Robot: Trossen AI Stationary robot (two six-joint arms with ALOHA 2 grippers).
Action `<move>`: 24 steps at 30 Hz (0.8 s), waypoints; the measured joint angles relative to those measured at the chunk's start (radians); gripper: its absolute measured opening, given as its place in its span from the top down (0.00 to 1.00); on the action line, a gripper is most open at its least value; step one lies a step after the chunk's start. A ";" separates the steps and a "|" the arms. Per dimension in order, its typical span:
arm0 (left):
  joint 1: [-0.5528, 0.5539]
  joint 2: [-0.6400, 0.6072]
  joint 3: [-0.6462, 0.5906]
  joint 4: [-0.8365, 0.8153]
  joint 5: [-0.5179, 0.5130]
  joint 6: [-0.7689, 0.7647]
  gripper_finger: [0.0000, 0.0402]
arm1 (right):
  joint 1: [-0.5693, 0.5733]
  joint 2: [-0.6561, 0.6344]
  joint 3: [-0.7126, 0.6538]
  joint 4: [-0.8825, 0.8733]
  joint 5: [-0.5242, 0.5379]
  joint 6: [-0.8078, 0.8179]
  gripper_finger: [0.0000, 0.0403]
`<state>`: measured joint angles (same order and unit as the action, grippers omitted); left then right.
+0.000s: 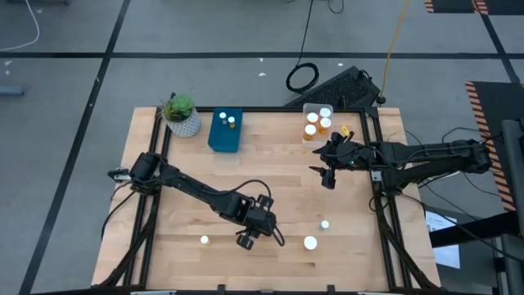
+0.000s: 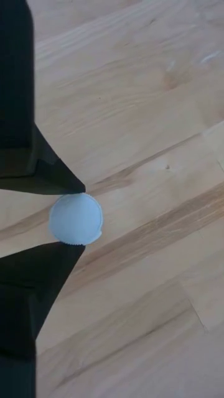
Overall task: Pick and place medicine bottles into bin by pill shape (circle, oval)
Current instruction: Put the pink bottled tablets into the blue bin
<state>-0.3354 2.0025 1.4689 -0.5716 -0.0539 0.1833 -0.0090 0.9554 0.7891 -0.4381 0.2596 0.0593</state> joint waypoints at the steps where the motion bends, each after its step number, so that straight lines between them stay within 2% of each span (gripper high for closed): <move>1: 0.002 -0.001 0.000 -0.005 0.000 0.000 0.69 | 0.000 0.000 0.000 0.000 0.000 0.000 0.37; 4: 0.013 -0.016 0.000 -0.037 -0.009 0.000 0.68 | 0.000 0.000 0.000 0.000 0.000 0.000 0.37; 8: 0.037 -0.065 0.000 -0.099 -0.069 0.000 0.70 | 0.000 0.000 0.000 0.000 0.000 0.000 0.37; 14: 0.100 -0.193 0.000 -0.201 -0.174 0.013 0.69 | 0.000 0.001 0.000 0.000 0.000 -0.004 0.37; 18: 0.171 -0.295 0.000 -0.267 -0.218 0.051 0.69 | 0.000 0.001 0.000 0.001 0.000 -0.004 0.37; 24: 0.331 -0.435 0.000 -0.318 -0.222 0.137 0.69 | 0.000 0.001 0.000 0.009 0.000 -0.003 0.37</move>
<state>-0.0044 1.5673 1.4689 -0.8898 -0.2755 0.3205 -0.0092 0.9562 0.7891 -0.4292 0.2600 0.0564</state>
